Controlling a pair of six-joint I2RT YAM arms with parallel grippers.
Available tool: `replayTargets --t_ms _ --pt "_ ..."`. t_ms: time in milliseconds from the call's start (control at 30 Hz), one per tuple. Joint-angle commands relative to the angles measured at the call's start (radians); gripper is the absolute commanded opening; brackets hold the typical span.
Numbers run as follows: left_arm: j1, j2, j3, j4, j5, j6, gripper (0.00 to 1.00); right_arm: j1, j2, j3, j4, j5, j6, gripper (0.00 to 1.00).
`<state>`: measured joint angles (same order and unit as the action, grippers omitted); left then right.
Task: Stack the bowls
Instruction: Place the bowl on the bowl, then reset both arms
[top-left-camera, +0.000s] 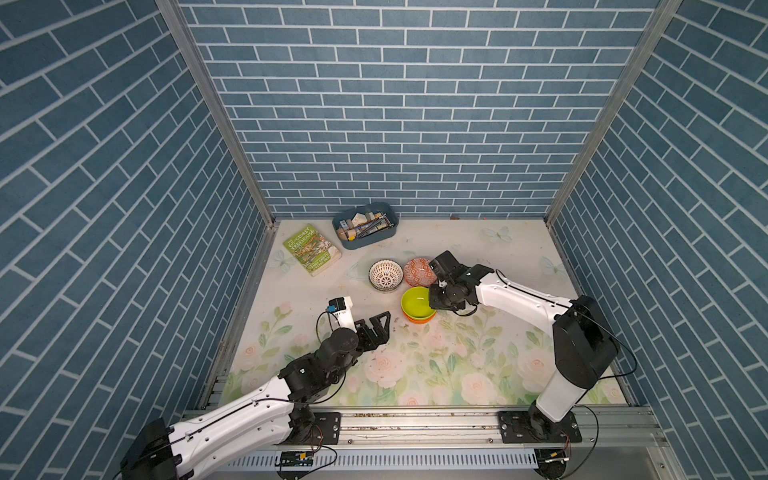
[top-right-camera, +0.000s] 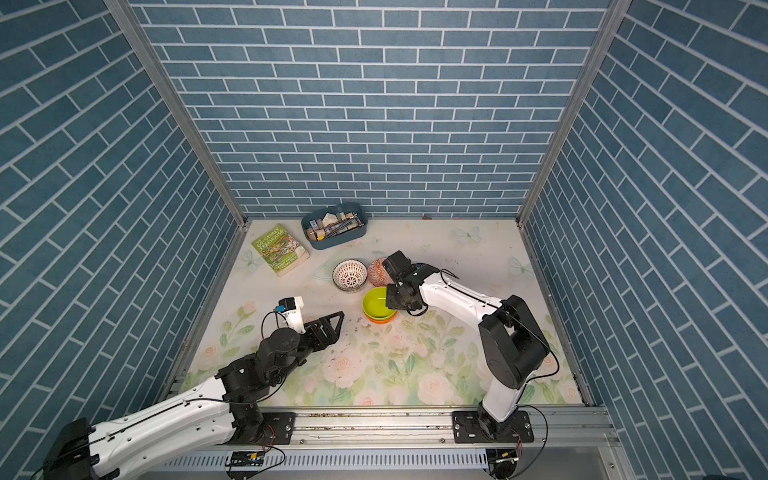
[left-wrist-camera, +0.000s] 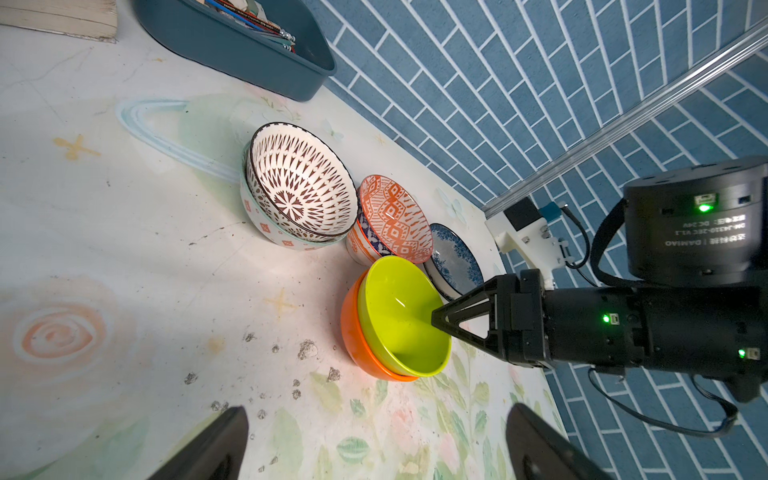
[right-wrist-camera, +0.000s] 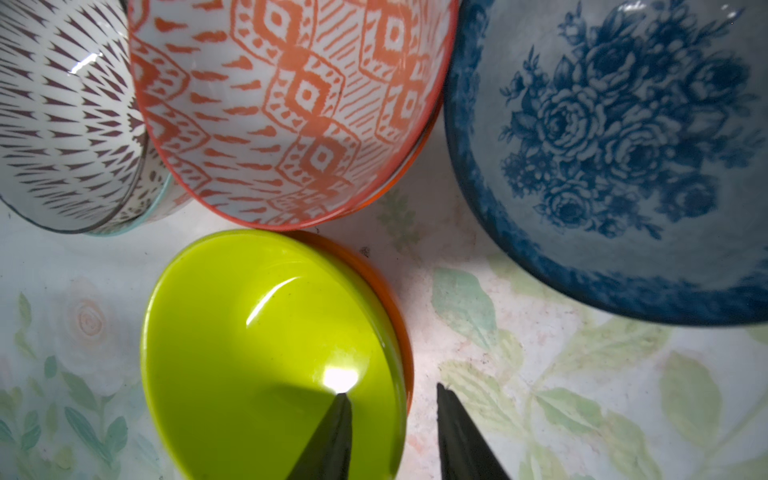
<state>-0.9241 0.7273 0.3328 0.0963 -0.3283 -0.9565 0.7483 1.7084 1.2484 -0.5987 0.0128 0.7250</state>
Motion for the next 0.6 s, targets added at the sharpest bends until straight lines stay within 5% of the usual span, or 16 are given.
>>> replayTargets --t_ms 0,400,500,567 --pt "0.008 -0.007 -0.009 0.01 0.003 0.009 1.0 0.005 -0.061 0.011 -0.016 0.037 -0.006 0.38" --pt "0.013 0.001 0.034 -0.082 -0.022 -0.012 1.0 0.003 -0.371 -0.198 0.198 0.252 -0.012 0.46" --pt "0.013 0.008 0.071 -0.131 -0.065 -0.014 1.0 0.002 -0.477 -0.291 0.273 0.361 -0.032 0.63" --pt "0.014 0.014 0.106 -0.173 -0.117 0.004 1.0 -0.002 -0.537 -0.354 0.332 0.431 -0.051 0.92"
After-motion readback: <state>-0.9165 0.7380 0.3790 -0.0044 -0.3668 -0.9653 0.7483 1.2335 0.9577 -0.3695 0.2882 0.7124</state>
